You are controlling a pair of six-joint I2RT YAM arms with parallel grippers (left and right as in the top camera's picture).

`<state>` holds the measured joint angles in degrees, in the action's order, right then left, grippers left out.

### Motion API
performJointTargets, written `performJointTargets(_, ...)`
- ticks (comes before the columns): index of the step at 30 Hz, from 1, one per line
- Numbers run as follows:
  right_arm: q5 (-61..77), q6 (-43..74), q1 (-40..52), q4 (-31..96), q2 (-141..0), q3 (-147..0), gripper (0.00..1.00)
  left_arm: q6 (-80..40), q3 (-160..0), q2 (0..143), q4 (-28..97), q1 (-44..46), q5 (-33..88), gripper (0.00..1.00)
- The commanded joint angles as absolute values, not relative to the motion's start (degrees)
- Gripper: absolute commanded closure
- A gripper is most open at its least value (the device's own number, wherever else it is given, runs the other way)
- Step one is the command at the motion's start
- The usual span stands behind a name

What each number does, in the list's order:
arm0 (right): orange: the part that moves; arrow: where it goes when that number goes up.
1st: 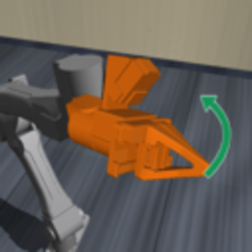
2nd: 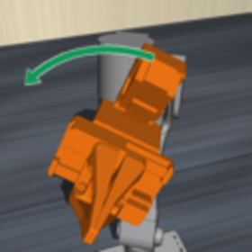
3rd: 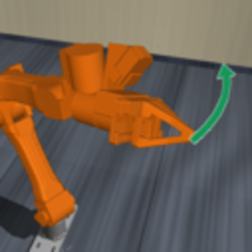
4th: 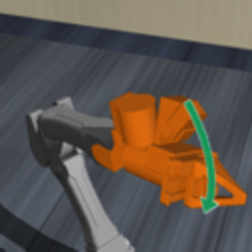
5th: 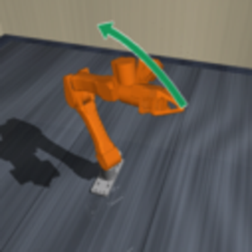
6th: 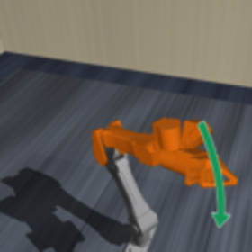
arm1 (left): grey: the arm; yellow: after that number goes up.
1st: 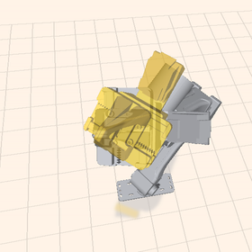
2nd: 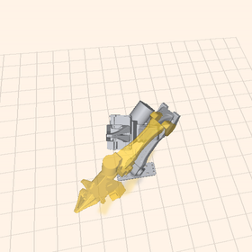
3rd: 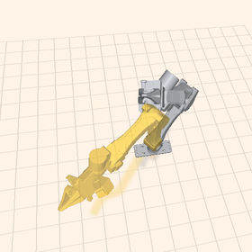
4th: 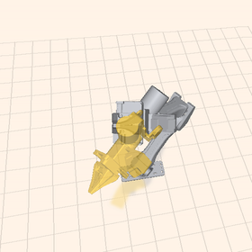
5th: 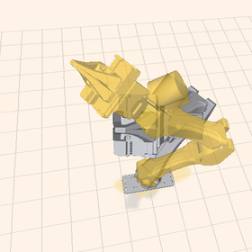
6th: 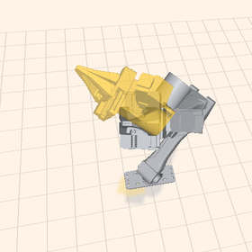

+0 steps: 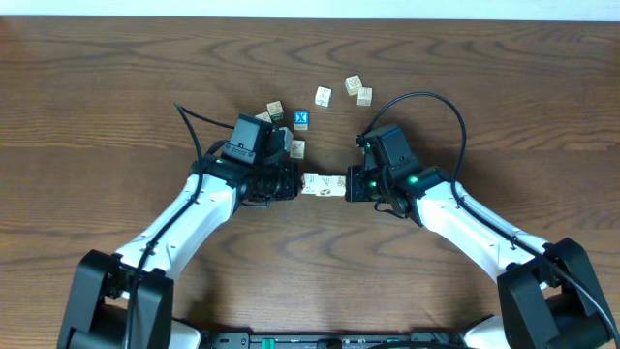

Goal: Lift 3 blocks

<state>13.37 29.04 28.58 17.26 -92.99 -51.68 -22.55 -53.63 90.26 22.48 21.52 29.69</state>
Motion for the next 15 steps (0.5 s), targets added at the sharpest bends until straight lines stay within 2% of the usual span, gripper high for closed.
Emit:
performJointTargets(1,23.83,28.62,32.36,15.4,-92.6,-52.86,0.99,-22.83,-55.44,92.53,21.39,24.47,36.36,0.93)
performJointTargets(15,23.81,28.62,32.36,15.68,-92.73,-52.86,0.99,-23.07,-55.44,94.11,20.49,24.47,36.38,0.93)
